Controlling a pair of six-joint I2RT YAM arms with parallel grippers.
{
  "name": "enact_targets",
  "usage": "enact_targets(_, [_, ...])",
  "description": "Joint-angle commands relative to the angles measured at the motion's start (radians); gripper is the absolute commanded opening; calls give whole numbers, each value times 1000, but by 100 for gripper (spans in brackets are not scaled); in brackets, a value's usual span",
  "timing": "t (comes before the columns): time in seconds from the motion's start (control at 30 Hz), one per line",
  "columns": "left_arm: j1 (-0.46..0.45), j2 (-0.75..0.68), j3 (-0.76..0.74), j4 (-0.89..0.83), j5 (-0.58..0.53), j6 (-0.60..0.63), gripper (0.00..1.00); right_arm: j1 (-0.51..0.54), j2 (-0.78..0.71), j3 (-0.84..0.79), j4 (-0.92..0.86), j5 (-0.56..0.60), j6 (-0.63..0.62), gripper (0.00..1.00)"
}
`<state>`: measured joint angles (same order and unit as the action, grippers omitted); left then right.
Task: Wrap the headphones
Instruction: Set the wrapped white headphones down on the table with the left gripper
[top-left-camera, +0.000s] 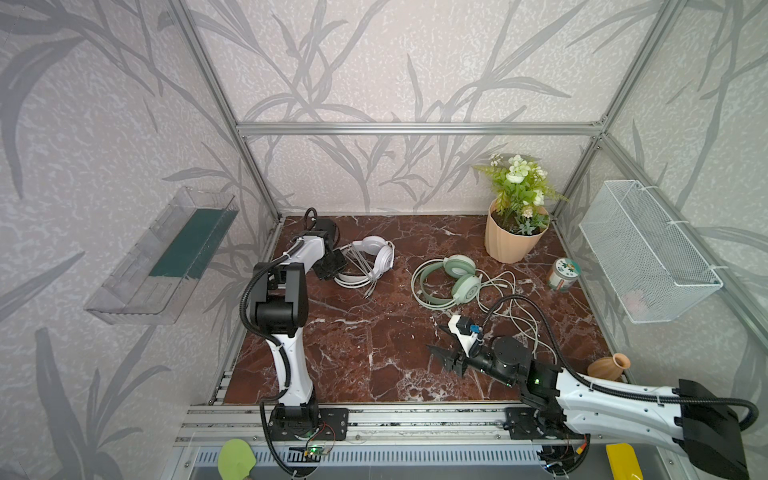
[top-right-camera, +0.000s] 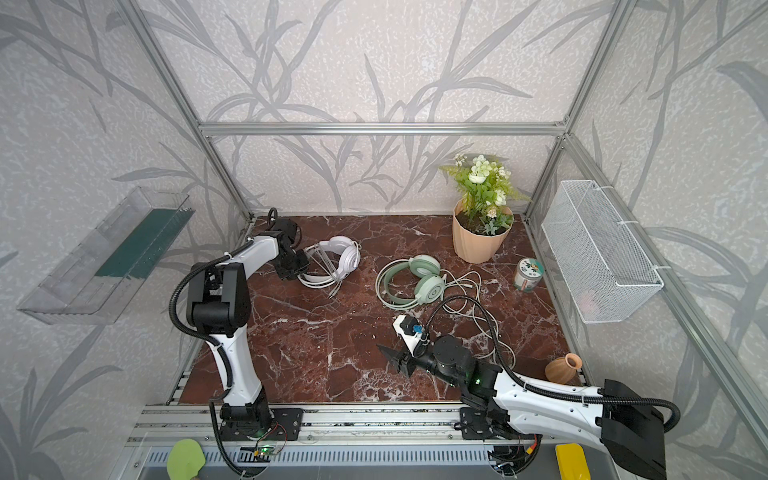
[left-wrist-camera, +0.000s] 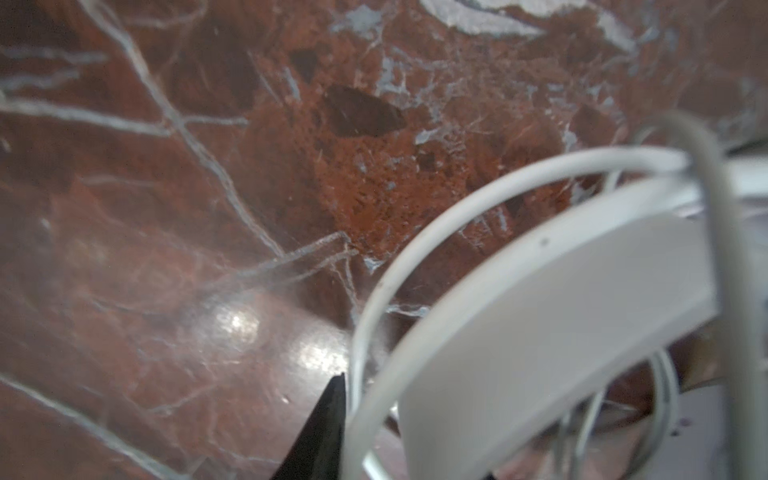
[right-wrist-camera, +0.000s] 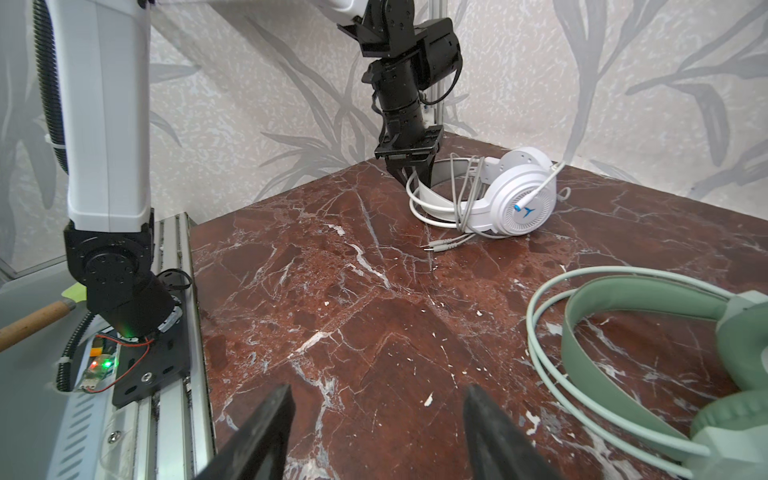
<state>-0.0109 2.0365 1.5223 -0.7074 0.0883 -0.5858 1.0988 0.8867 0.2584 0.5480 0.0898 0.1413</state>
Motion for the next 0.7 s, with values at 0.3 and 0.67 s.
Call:
enact_targets(0.3, [-19,-435,-243,-16,179,-62,80,5,-2,-22,12,134,22,86])
enact_targets(0.67, [-106,-970,-651,123,83,-129,99,-4,-17,-8,-51,473,124,99])
